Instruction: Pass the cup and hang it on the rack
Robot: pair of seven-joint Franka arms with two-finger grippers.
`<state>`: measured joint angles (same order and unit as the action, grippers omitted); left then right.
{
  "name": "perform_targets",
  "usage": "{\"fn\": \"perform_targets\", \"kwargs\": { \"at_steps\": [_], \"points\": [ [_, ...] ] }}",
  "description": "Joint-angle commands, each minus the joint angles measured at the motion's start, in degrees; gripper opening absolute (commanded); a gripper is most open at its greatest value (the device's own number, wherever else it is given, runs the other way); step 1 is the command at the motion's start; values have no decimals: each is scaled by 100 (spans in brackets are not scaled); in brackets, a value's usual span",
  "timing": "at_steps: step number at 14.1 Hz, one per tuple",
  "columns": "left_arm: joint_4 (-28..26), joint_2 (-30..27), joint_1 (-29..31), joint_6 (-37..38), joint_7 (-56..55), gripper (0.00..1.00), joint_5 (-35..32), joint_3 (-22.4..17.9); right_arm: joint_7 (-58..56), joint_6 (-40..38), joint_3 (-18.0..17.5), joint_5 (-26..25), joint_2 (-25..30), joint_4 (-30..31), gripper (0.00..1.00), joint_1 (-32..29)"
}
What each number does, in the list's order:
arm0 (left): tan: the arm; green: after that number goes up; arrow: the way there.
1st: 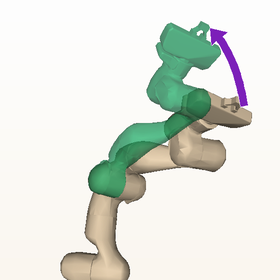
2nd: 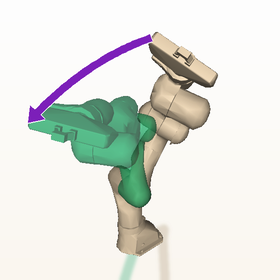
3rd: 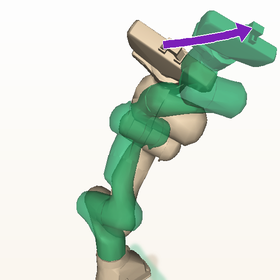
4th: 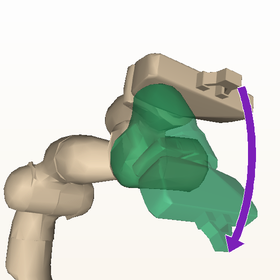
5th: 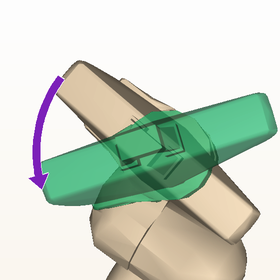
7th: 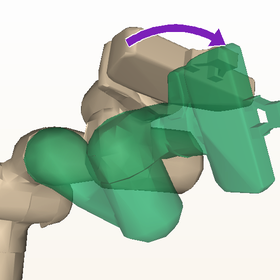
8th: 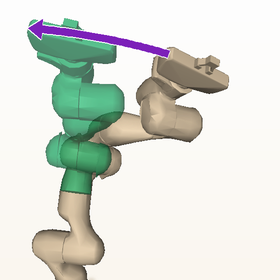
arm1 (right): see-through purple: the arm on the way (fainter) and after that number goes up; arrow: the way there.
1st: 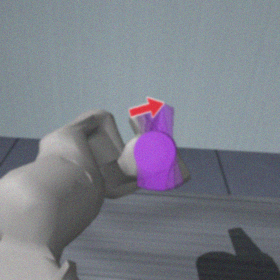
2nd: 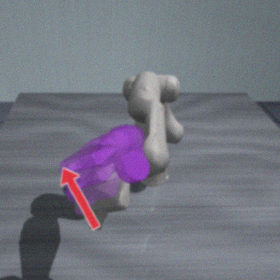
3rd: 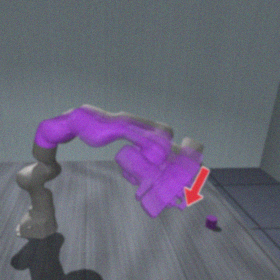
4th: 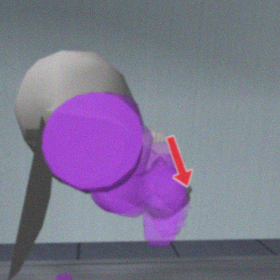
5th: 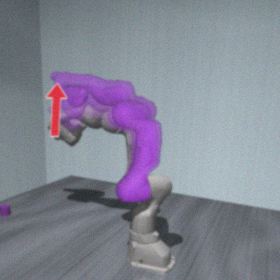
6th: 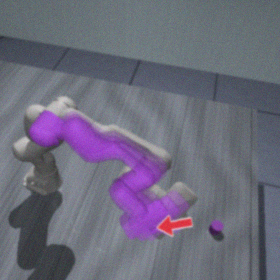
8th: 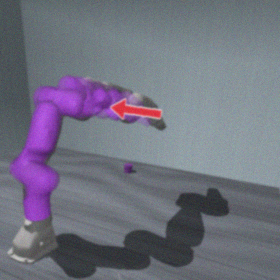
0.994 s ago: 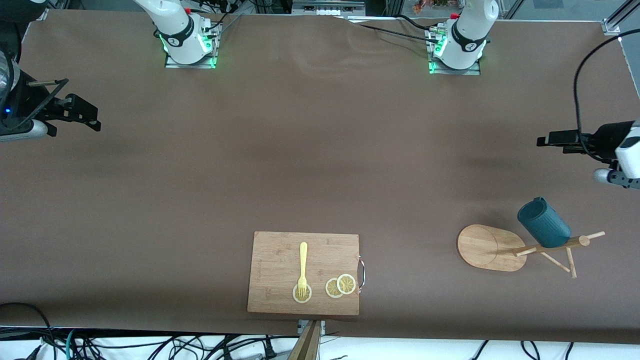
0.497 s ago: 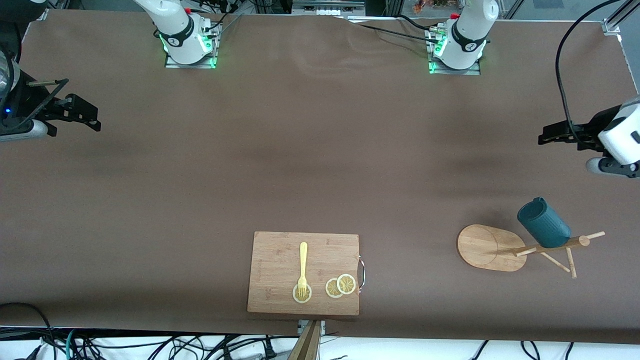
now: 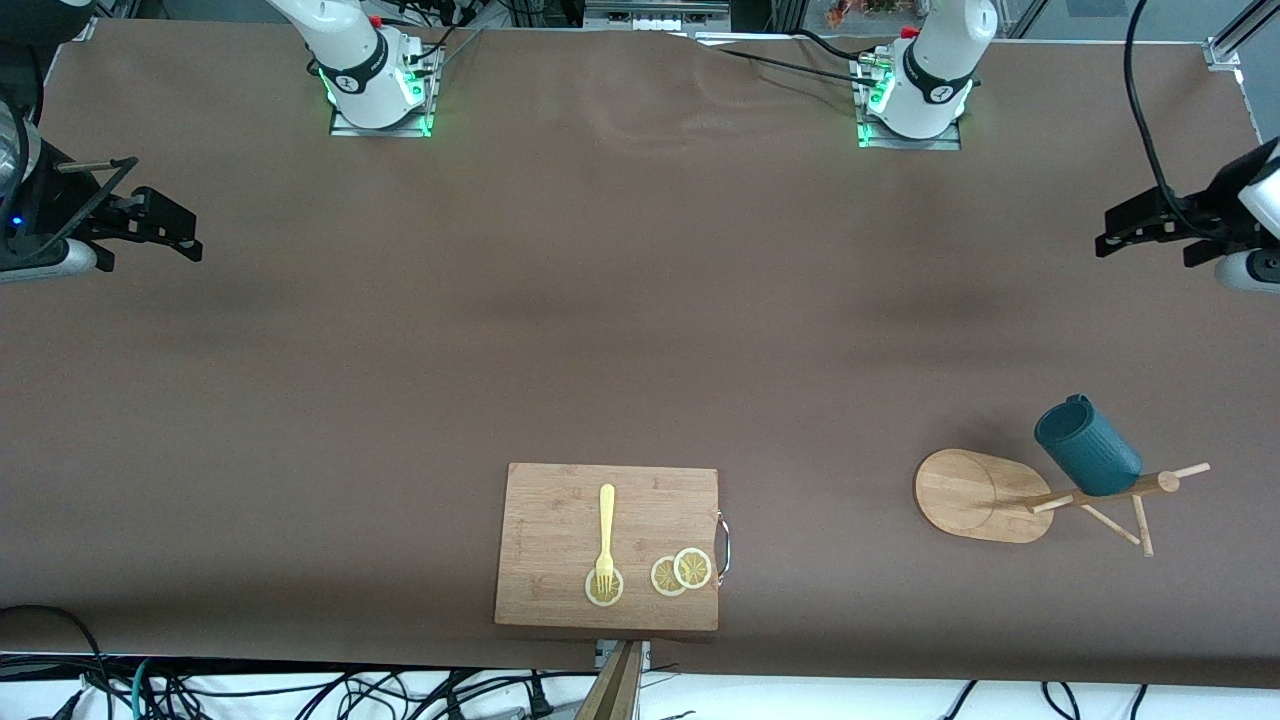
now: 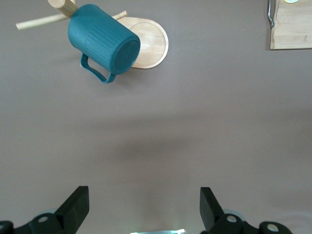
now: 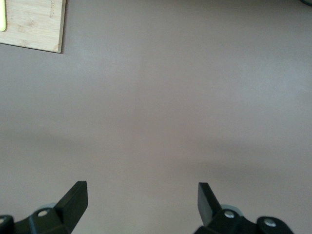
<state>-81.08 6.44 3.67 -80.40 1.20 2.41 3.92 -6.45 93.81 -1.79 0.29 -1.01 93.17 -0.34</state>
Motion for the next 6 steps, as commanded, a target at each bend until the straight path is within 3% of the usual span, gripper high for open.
{"fn": "perform_targets", "kwargs": {
  "at_steps": [1,6],
  "points": [
    [-144,-125,-200,60,-463,100,-153,-32,38,-74,-6,-3,23,-45,100,7],
    [-31,93,-297,183,-489,100,-188,12,38,-73,-6,-12,40,-27,100,16]
  ]
}}
